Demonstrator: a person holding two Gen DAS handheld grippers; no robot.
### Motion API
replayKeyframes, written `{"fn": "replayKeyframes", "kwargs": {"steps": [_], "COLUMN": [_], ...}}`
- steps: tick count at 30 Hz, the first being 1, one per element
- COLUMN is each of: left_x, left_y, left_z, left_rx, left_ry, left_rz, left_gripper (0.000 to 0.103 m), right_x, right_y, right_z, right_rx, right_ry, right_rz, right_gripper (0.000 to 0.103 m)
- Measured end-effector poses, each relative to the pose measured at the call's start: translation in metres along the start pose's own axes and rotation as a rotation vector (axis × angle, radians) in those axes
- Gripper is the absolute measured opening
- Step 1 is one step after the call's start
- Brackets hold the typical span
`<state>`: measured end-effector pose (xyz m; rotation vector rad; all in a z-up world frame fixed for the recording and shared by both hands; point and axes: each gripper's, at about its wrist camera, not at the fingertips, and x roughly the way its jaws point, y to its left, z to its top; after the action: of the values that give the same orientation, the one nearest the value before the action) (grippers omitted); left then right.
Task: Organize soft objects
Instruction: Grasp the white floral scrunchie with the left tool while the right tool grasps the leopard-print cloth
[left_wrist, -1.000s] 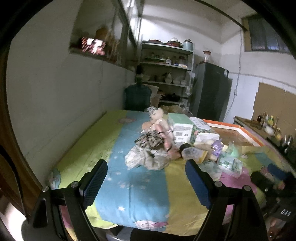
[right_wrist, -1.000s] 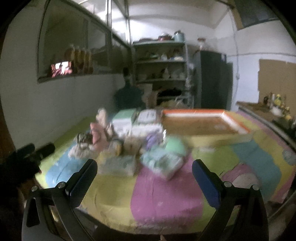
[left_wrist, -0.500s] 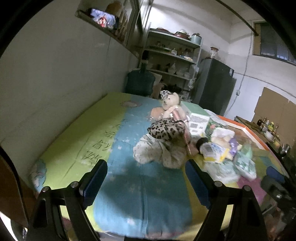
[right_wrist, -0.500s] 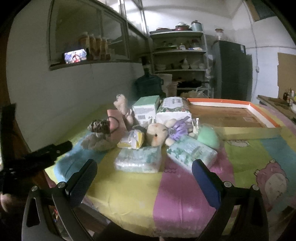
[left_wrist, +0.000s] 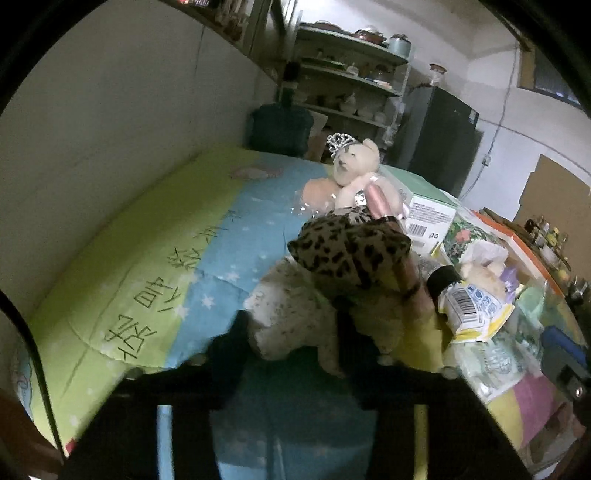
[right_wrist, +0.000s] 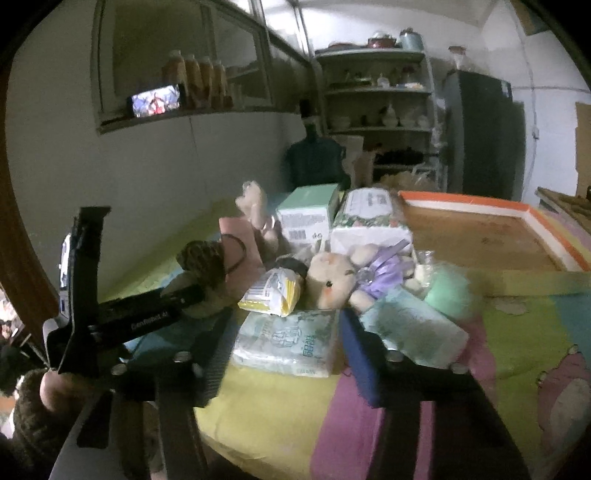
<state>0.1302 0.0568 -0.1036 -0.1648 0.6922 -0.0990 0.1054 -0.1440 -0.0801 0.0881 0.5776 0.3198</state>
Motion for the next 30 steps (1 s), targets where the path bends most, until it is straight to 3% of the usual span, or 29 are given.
{"fn": "replayKeyframes", "kwargs": {"steps": [2,5,12,18,24,30], "left_x": [-0.002,-0.009,-0.038,-0.058,-0.069,-0.066], "left_y": [0.005,0.016,0.042,0.067,0.081,0.09], "left_z": [-0.002,-0.003,-0.002,-0.005,-0.004,-0.008], "left_rx": [-0.013,-0.06,-0.107,-0.126,-0.117,-0.127], "left_ry": [-0.01,-0.01,-0.067,-0.107,-0.16,-0.177], "left_rz": [-0.02,-0.055,0.015,0.091,0.191,0.235], "left_gripper": [0.017,0.014,0.013,0.013,0.013,0.014], "right_x": [0.005,0.012,0.049,0.09,0.118,0.151], "right_y": [0.004,0.013,0.057,0.093,0.115,0.13], "right_z": [0.004,0.014,0.042,0.049,0.058,0.046], "right_rx": [-0.013,-0.033,-0.129,-0.188,-0.195,-0.24], "right_ry": [-0.002,-0.009,0.03,0.124,0.158,0.262], "right_rz": [0.029,0.099,0.261,0.354,0.352,0.242], "right_gripper": [0.052,0.052,0.052,0.052,0.052,0.052]}}
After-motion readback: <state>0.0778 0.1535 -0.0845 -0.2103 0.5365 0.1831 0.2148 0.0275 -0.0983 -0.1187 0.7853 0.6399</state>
